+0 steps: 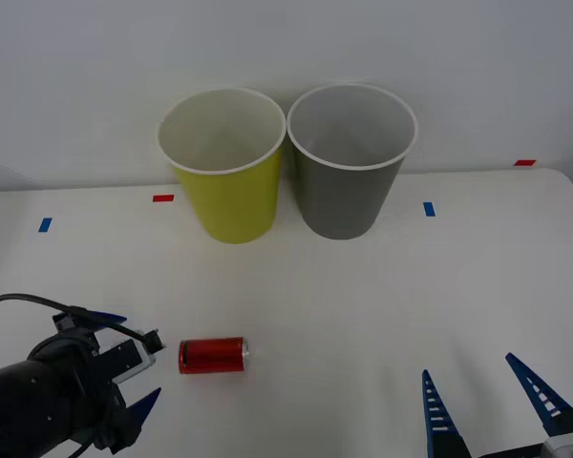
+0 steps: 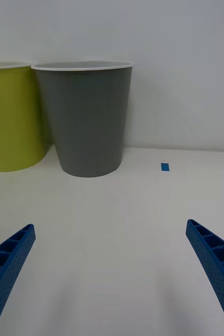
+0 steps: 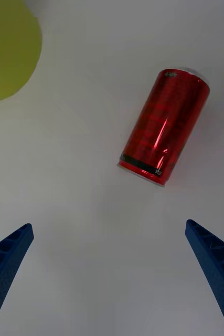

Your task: Put cans in the gray bin and PET bottles in the light green bin.

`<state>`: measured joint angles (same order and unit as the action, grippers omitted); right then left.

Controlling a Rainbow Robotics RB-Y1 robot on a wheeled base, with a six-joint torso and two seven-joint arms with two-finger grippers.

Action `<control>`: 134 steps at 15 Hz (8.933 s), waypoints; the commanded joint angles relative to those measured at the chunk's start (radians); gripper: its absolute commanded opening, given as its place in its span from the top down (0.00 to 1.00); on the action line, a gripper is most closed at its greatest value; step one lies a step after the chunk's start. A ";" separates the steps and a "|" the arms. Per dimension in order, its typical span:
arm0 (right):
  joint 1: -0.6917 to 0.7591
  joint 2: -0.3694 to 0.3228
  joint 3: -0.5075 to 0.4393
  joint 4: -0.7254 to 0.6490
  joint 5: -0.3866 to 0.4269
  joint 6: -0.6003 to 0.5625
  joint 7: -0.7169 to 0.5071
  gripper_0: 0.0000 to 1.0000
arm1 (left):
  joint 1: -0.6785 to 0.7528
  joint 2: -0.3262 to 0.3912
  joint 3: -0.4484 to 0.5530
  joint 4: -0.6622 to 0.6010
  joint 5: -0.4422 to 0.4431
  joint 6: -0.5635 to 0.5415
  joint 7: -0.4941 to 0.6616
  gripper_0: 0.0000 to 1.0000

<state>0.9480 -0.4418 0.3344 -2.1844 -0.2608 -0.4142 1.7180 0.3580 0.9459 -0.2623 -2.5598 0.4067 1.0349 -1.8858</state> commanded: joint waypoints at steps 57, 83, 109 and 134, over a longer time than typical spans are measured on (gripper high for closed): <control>0.000 0.000 0.000 0.000 0.000 0.000 0.000 0.00 | -0.637 -0.589 -0.248 0.599 -0.055 0.645 -0.570 0.00; 0.000 0.000 0.000 0.000 0.000 0.000 0.000 0.00 | -0.634 -0.496 -0.247 0.326 0.073 0.525 -0.095 1.00; 0.000 0.000 0.000 0.000 0.000 0.000 0.000 0.00 | -0.459 -0.544 0.693 -0.043 0.847 0.312 -0.047 1.00; 0.000 0.000 0.000 0.000 0.000 0.000 0.000 0.00 | -1.127 -0.694 0.227 0.483 0.251 0.016 0.261 1.00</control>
<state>0.9480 -0.4418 0.3344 -2.1844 -0.2608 -0.4142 1.7181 -0.7659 0.2667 -0.0181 -2.1116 0.6706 1.0905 -1.6290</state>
